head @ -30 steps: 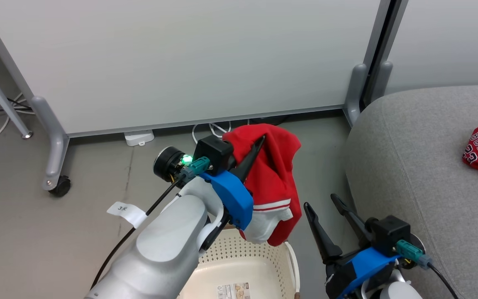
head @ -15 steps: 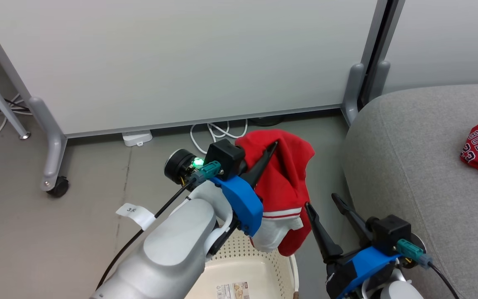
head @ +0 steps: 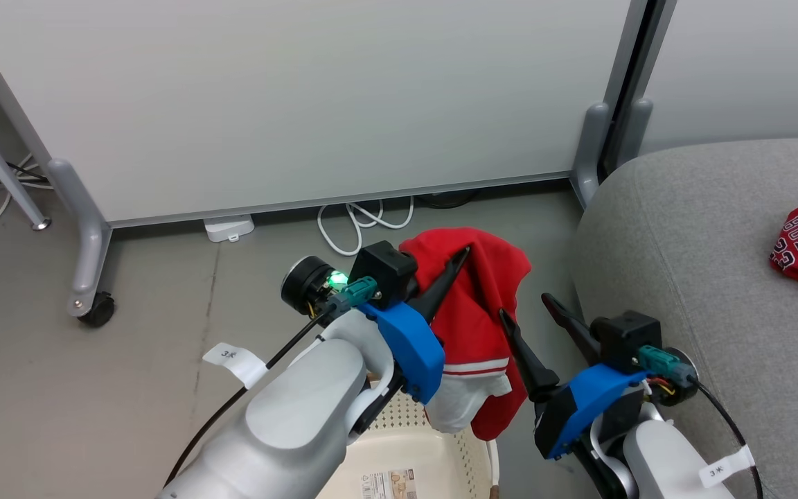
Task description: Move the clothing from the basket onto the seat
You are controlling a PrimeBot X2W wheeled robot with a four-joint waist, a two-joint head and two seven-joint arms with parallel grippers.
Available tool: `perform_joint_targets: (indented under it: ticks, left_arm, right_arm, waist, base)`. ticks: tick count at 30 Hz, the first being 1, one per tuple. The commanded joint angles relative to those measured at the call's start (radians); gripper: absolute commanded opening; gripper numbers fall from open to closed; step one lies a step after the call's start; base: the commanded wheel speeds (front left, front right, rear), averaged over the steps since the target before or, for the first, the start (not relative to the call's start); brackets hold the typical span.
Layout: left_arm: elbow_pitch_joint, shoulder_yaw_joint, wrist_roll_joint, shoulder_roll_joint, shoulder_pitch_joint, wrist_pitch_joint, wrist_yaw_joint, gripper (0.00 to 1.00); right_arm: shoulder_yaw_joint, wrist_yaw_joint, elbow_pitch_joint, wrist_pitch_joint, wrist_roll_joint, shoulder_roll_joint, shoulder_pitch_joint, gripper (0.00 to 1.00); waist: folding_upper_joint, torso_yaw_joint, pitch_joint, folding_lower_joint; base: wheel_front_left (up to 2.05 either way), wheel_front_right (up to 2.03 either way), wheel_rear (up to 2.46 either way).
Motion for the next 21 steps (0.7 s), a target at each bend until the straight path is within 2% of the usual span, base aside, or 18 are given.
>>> perform_joint_targets:
  ticks: [1,14,21]
  left_arm:
    - [-0.002,-0.006,-0.008,0.0,-0.013,-0.005,0.0,0.0]
    - [-0.025,-0.054,-0.043,0.0,-0.021,0.003,0.001,0.0]
    - [-0.05,-0.078,-0.056,-0.001,-0.035,0.008,0.004,0.0]
  right_arm:
    - [0.013,0.0,0.031,0.005,0.007,-0.001,-0.031,1.0]
    - [0.11,0.0,0.275,0.012,0.062,-0.001,-0.164,1.0]
    - [0.149,0.0,0.405,-0.027,0.118,-0.001,-0.25,1.0]
  waist:
    - [0.0,0.001,-0.002,-0.0001]
    - [0.0,0.019,-0.008,-0.0001]
    - [0.0,0.029,0.001,-0.0001]
  base:
    - [0.0,0.0,0.0]
    - [0.0,0.0,0.0]
    - [0.0,0.0,0.0]
